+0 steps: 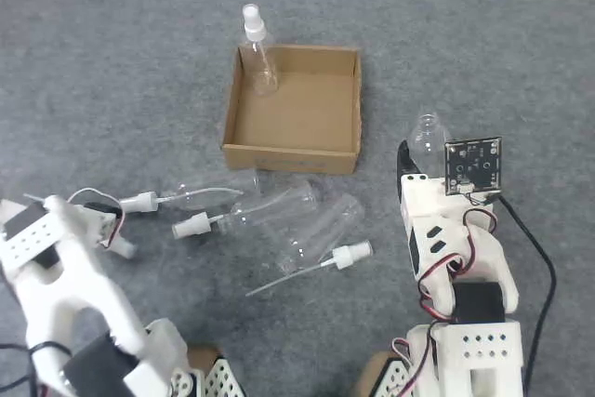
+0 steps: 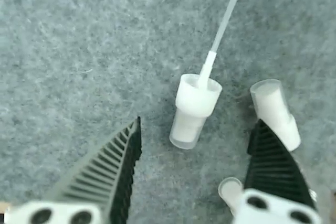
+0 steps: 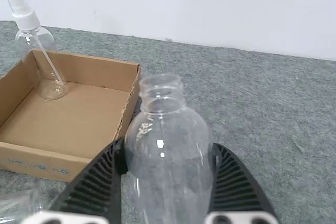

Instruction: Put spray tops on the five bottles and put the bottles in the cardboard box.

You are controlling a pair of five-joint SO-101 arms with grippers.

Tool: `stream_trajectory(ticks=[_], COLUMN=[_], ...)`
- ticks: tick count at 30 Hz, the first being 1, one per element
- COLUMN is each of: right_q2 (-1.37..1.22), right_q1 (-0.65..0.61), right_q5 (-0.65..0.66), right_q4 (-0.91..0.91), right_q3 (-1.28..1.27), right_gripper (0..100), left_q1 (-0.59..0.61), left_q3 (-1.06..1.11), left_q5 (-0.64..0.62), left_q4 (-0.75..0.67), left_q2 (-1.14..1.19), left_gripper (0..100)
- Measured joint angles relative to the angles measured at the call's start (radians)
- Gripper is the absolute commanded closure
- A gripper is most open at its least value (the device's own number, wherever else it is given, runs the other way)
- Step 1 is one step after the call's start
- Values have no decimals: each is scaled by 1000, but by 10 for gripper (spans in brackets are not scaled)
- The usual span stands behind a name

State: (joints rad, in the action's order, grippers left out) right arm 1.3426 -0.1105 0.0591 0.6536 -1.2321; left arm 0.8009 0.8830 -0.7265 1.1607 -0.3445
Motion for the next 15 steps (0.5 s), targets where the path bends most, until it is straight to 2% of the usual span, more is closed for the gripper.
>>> stream_trajectory(ticks=[7,15], right_q2=[0,0], right_q1=[0,0], right_q5=[0,0], right_q4=[0,0], right_q3=[0,0], right_gripper=[944,944], left_q1=[34,121], left_q3=[-35,-127], left_q5=[48,216], left_q4=[-25,-25], left_q2=[2,2], left_gripper=[716,960])
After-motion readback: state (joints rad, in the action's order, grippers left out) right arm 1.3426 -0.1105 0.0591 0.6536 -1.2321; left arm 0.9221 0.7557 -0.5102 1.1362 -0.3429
